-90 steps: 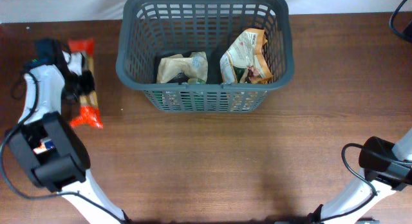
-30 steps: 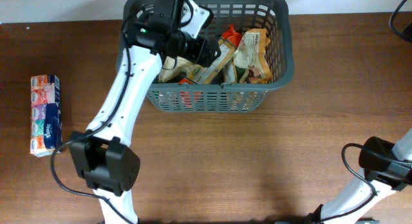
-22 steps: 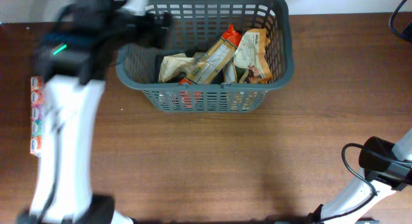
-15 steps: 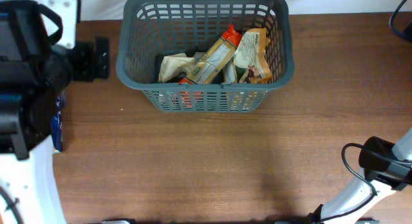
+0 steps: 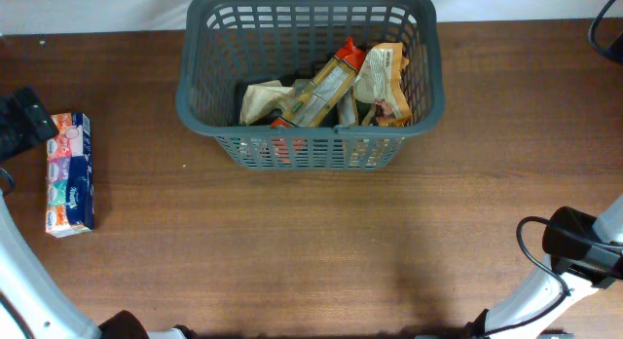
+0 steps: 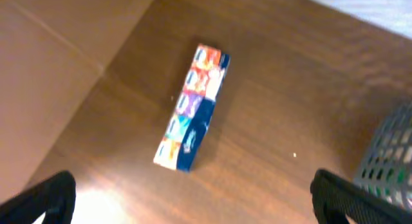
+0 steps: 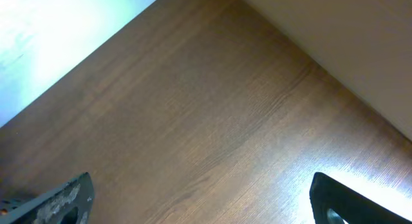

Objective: Pack container
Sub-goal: 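Lower the left gripper over the blue Kleenex tissue pack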

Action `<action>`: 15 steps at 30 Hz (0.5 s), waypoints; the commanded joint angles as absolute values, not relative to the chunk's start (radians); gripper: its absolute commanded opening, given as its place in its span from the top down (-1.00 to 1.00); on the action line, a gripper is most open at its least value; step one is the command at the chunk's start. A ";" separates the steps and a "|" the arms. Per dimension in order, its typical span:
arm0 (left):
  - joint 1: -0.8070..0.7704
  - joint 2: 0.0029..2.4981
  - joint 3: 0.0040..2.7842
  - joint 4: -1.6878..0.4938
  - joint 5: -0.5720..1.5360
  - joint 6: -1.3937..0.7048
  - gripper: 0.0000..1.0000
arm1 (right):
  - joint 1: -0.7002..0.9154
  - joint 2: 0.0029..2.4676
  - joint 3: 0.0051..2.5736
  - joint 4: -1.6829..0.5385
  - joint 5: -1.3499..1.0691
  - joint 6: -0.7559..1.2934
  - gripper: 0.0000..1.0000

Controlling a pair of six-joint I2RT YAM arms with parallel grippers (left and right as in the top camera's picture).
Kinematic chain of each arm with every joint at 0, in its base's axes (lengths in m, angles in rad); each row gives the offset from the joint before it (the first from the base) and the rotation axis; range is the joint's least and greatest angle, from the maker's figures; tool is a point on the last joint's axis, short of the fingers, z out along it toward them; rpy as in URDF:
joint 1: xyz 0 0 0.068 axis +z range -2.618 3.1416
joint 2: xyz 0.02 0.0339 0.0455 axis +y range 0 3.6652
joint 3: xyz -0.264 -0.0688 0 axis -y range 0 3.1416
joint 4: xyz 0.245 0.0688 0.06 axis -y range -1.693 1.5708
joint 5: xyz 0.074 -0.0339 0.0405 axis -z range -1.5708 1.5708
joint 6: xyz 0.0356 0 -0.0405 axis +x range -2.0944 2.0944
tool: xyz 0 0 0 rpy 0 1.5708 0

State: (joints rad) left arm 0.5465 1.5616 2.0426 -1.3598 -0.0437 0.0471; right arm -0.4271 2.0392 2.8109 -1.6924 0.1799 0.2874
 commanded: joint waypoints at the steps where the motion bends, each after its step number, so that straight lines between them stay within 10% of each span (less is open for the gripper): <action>1: 0.595 1.595 1.864 -1.249 0.040 0.084 -0.99 | -0.433 2.026 2.809 -1.699 0.196 0.289 -0.98; 15: 0.601 1.891 1.551 -1.017 0.050 0.260 -0.99 | -0.433 2.026 2.809 -1.698 0.196 0.289 -0.97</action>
State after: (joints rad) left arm 0.5980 1.8736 1.5520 -1.0271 0.0711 0.1963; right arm -0.4271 2.0392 2.8109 -1.6924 0.1799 0.2874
